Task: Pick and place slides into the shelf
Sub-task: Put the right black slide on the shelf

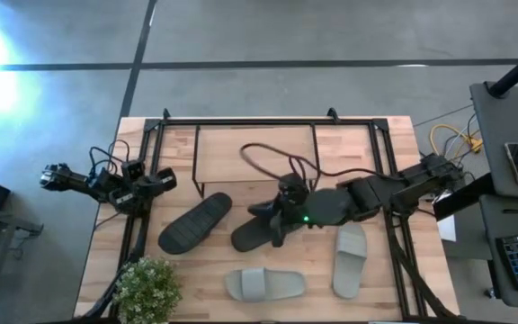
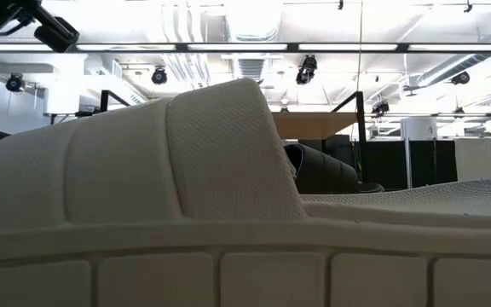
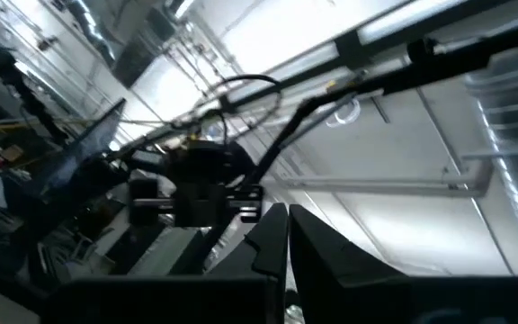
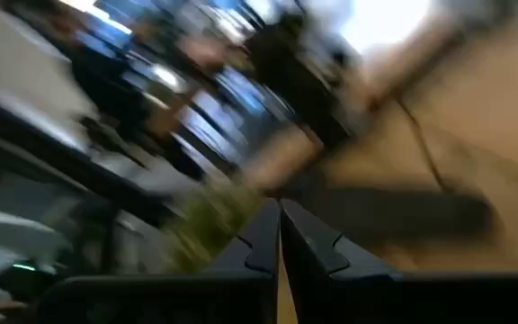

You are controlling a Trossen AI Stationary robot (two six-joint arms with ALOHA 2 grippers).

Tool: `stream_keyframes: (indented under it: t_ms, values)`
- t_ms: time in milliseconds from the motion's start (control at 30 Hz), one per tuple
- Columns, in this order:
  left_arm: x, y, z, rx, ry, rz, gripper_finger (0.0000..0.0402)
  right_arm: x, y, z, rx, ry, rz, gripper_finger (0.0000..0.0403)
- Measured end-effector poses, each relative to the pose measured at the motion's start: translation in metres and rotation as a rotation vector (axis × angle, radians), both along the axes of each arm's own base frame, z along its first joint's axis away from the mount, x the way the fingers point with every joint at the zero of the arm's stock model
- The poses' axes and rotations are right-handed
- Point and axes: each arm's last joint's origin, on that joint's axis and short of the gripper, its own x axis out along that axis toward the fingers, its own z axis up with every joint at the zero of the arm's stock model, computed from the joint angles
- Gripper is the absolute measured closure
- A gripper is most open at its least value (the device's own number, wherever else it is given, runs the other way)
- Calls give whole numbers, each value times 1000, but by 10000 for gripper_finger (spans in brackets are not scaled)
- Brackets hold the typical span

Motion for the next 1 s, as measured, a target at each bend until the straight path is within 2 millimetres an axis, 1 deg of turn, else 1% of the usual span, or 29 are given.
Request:
stream_keyframes:
  t_ms: [67,167,267,367,500,633,767,833,900,1000]
  values:
    - [0,-1,0,21,-6,-25,402,-3,3,-11,42,134,-36,394]
    - [0,-2,0,36,-8,-43,402,-6,12,-22,121,288,-29,394]
    - [1,-2,-1,53,3,-32,402,-8,27,-27,191,388,29,388]
    - [4,-3,-6,74,53,-23,402,-7,43,-33,244,474,85,373]
    - [7,-4,-10,82,107,-28,402,-7,57,-48,246,626,119,348]
    - [9,-4,-12,89,130,-28,402,-6,59,-68,205,774,97,316]
    - [10,-5,-13,109,145,-37,402,3,62,-87,231,840,28,280]
    - [10,-6,-16,163,156,-51,402,8,65,-96,242,856,1,261]
    - [11,-8,-18,213,172,-85,402,14,66,-106,265,871,-56,245]
    - [14,-11,-27,272,255,-176,402,23,67,-122,309,880,-164,232]
